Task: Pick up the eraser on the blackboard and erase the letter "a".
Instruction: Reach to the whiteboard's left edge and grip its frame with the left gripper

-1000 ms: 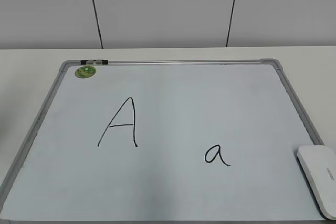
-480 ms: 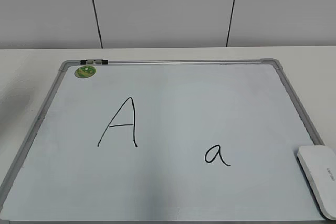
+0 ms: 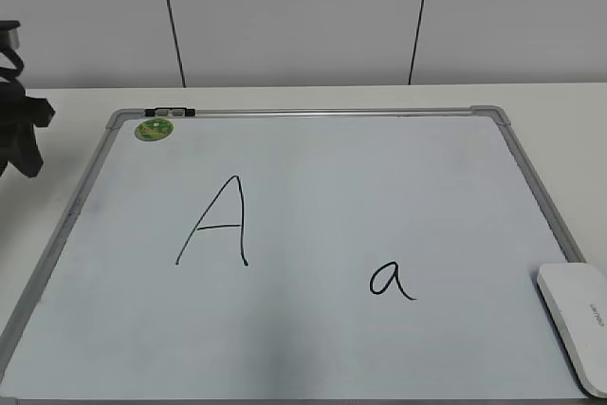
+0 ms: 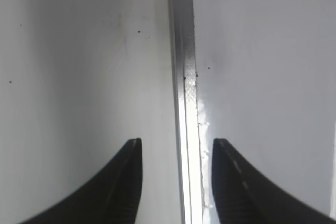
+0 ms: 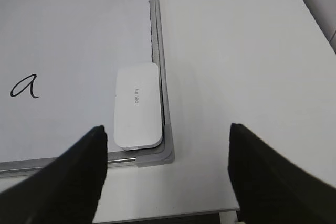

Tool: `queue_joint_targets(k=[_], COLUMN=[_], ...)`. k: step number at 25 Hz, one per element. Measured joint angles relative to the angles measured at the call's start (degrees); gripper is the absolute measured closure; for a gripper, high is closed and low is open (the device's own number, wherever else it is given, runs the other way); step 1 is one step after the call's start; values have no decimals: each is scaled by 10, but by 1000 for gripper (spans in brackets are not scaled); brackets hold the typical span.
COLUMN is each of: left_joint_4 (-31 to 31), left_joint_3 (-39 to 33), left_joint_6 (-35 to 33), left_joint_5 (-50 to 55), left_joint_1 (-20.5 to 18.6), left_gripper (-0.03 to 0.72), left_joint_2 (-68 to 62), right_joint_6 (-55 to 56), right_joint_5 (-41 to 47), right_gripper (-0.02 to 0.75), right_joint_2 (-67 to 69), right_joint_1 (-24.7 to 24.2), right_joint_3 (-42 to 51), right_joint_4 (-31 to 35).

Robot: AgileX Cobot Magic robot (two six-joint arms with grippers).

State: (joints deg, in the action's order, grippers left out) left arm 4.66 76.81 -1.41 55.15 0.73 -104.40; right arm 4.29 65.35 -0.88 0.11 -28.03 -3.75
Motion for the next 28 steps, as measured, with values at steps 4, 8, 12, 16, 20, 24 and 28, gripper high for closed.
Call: queue_joint_targets(k=[4, 8, 12, 16, 20, 24, 28], left_joint_4=[-3, -3, -2, 2, 5, 5, 8], left_joint_3=[12, 14, 14, 20, 22, 26, 30], left_joint_6=[-3, -4, -4, -4, -5, -5, -5], left_joint_5=[-17, -27, -30, -32, -34, -35, -35], left_joint_1=[0, 0, 0, 0, 0, 0, 0], left_gripper=[372, 372, 372, 372, 372, 372, 373], left_joint_2=[-33, -69, -107, -139, -148, -155, -159], right_joint_6=[0, 0, 0, 0, 0, 0, 0], right_joint_5=[0, 0, 0, 0, 0, 0, 0], right_gripper=[204, 204, 204, 204, 204, 204, 204], right_joint_2=[0, 0, 0, 0, 0, 0, 0], right_joint_1=[0, 0, 0, 0, 0, 0, 0], right_joint_3=[0, 0, 0, 0, 0, 0, 0], right_joint_4=[0, 0, 0, 0, 0, 0, 0])
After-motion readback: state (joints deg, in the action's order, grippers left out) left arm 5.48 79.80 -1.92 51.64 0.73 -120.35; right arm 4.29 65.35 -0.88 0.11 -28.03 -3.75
